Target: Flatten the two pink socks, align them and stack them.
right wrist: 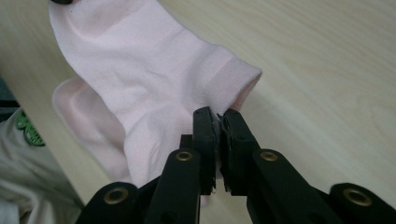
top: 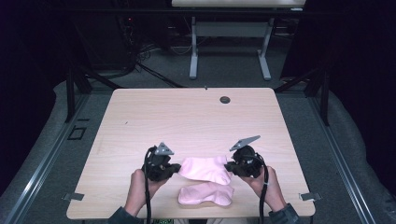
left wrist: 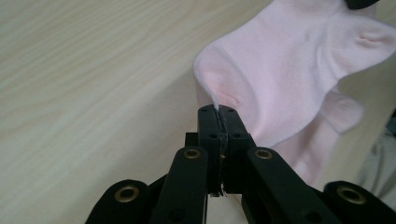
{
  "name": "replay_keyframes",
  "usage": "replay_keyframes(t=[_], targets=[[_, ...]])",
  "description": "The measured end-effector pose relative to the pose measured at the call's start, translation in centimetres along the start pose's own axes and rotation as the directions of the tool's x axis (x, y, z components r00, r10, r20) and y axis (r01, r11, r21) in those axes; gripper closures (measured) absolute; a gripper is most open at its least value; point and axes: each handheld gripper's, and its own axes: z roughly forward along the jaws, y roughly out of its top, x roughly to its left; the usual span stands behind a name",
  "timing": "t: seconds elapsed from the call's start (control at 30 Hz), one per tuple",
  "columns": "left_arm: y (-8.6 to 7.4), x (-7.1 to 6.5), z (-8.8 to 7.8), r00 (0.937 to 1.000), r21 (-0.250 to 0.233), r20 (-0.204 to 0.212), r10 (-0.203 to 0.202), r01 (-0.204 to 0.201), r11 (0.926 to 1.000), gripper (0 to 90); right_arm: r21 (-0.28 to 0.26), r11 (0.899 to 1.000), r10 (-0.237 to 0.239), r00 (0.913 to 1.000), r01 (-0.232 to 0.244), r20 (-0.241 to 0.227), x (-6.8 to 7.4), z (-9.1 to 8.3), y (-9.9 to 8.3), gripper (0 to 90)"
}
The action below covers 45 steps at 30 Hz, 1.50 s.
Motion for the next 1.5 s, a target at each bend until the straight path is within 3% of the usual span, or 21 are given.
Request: replay_keyframes(t=[0.13,0.2,0.37,0.47,0.53,0.57,0.67,0.8,0.83,0.87,0.93,1.07,1.13,1.33,1.5], targets=[[-1.7,-1.4,0.3,0.9997,0.027,0.013,0.021,-0.021,0.9994,89.3,0.038,0.999,-0.017,0.9997,0.018,-0.020,0.7,0.3,-1.3,85.0],[-3.2,-2.1,1.1,0.9996,0.059,0.026,0.014,-0.015,0.9981,89.3,0.069,0.998,-0.007,0.9989,0.011,-0.047,1.1,1.4,-2.7,84.8],[-4.8,-2.3,2.3,0.9989,0.093,0.047,-0.001,-0.003,0.9956,89.0,0.110,0.994,-0.007,0.9991,0.012,-0.043,0.8,3.4,-4.4,84.4],[-5.5,-2.4,3.0,0.9998,0.114,0.019,0.002,-0.004,0.9934,85.0,0.117,0.993,-0.020,0.9988,0.025,-0.044,0.9,4.5,-4.9,82.3],[-5.5,-2.4,2.9,1.0000,0.106,0.009,-0.002,0.001,0.9943,73.1,0.130,0.991,-0.033,0.9989,0.037,-0.032,1.0,4.7,-4.9,80.4],[-5.5,-2.3,2.6,0.9999,0.093,-0.006,-0.009,0.010,0.9956,68.2,0.119,0.992,-0.035,0.9989,0.038,-0.032,1.1,4.6,-5.0,74.2],[-4.7,-2.2,0.7,0.9998,0.022,-0.017,-0.001,0.001,0.9998,64.1,0.062,0.998,-0.029,0.9995,0.030,-0.015,1.0,3.3,-4.8,70.6],[-3.9,-2.9,0.6,0.9994,-0.012,0.001,0.033,-0.033,0.9994,68.3,0.009,1.000,-0.028,0.9994,0.028,-0.021,1.5,1.7,-4.6,80.4],[-3.6,-3.3,1.0,0.9987,0.003,0.006,0.051,-0.051,0.9987,71.6,0.005,0.999,-0.038,0.9991,0.038,-0.020,1.9,1.6,-4.5,83.4],[-3.5,-3.9,2.4,0.9966,0.055,0.026,0.078,-0.079,0.9953,77.7,0.024,0.998,-0.062,0.9978,0.063,-0.022,2.7,2.1,-4.6,89.3],[-3.8,-4.3,3.9,0.9947,0.109,0.034,0.097,-0.100,0.9890,84.0,0.074,0.995,-0.064,0.9978,0.065,-0.020,3.3,3.2,-5.0,89.7],[-4.7,-4.2,4.8,0.9946,0.150,0.031,0.099,-0.102,0.9834,89.3,0.130,0.991,-0.030,0.9988,0.035,-0.039,3.2,4.9,-6.2,90.0],[-5.1,-3.9,4.5,0.9957,0.143,0.025,0.089,-0.092,0.9854,89.5,0.119,0.992,-0.023,0.9985,0.029,-0.050,3.0,4.8,-6.4,90.0],[-5.4,-3.4,4.3,0.9950,0.141,0.020,0.098,-0.100,0.9850,89.9,0.115,0.993,-0.028,0.9994,0.030,-0.019,2.5,4.8,-6.4,90.0],[-5.8,-3.2,4.1,0.9969,0.120,0.013,0.077,-0.078,0.9896,89.9,0.112,0.993,-0.031,0.9994,0.029,0.014,2.6,4.5,-6.7,90.0]])
